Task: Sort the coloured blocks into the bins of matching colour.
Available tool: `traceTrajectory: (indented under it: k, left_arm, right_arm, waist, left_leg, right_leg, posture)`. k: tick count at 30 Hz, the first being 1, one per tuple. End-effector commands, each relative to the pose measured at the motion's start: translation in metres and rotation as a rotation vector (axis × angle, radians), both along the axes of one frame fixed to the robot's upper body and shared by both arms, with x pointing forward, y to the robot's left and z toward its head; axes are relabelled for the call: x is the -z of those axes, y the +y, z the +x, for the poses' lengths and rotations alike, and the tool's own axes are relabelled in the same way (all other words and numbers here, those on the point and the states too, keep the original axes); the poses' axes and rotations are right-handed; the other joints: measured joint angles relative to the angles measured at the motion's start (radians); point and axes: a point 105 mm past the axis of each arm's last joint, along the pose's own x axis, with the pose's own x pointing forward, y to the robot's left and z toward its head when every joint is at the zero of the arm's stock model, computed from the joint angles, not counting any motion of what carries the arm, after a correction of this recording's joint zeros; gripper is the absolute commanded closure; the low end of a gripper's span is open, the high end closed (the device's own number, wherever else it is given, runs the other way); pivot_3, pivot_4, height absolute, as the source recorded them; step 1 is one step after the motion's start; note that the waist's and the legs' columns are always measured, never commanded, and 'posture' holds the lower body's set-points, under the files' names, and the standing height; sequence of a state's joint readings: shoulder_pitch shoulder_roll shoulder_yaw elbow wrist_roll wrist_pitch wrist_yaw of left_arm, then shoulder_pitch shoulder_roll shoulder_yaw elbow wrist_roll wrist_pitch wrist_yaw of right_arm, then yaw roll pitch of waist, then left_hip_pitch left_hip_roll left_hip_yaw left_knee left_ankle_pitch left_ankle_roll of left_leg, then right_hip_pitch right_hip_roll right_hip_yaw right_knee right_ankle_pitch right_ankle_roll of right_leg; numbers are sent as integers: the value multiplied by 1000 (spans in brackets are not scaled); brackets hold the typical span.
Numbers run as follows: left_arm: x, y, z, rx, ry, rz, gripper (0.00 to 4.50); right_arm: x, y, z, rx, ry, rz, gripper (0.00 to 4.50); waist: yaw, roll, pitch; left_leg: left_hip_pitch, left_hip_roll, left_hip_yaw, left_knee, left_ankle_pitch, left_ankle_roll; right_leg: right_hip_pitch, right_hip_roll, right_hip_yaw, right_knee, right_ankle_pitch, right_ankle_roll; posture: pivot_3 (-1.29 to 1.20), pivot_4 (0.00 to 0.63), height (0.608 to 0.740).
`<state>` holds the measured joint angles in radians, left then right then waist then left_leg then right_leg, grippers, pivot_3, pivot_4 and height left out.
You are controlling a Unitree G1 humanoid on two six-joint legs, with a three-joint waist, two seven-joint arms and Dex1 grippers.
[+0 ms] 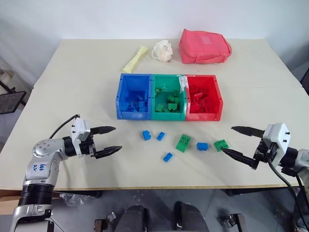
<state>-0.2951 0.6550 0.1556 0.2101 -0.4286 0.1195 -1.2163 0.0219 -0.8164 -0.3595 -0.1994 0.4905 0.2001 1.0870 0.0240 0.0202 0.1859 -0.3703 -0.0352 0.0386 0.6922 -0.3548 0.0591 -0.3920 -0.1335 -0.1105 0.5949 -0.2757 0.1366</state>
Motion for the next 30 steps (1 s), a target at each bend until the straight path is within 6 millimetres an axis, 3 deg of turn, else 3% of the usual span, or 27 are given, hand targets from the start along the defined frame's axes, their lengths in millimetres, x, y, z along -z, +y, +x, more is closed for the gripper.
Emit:
traceTrajectory:
  k: [1,5,13,16,21,25,30]
  left_arm:
    - [-5,-2,-1,21,-47,19,0]
    - [-6,-3,12,-42,-45,2,0]
    - [-7,-21,5,61,-38,-37,0]
    - [-5,-26,2,109,-69,-26,0]
    - [2,-24,-5,124,-50,-21,0]
    - [4,-17,-5,107,-42,-19,0]
    - [8,-17,-9,106,-31,-16,0]
  right_arm:
    - [-17,1,2,-7,-67,-14,56]
    - [-15,5,9,7,-24,-29,56]
    - [-4,16,10,-37,57,-9,56]
    - [4,5,1,-18,101,-34,56]
    - [4,-28,-9,131,157,-84,56]
    - [3,-47,-33,172,212,-138,56]
    - [0,-57,-49,178,248,-175,56]
  waist:
    - [0,0,0]
    - [3,0,0]
    - [3,0,0]
    - [6,-1,0]
    - [4,-1,0]
    - [4,-1,0]
    - [3,-1,1]
  left_leg:
    - [0,0,0,0,0,0]
    - [0,0,0,1,0,0]
    - [0,0,0,1,0,0]
    - [-1,-1,0,1,0,0]
    - [-1,-1,0,1,0,0]
    - [0,0,0,1,0,0]
    - [0,0,0,1,0,1]
  right_leg:
    - [0,0,0,0,0,0]
    - [0,0,0,0,0,0]
    - [0,0,-1,0,0,0]
    - [0,-1,-3,0,0,0]
    - [0,-1,-3,0,0,0]
    - [0,0,-2,0,0,0]
    - [2,-1,1,-2,0,0]
  posture:
    - [0,150,740]
    - [0,150,740]
    - [0,150,740]
    - [0,150,740]
    - [0,150,740]
    - [0,150,740]
    - [0,150,740]
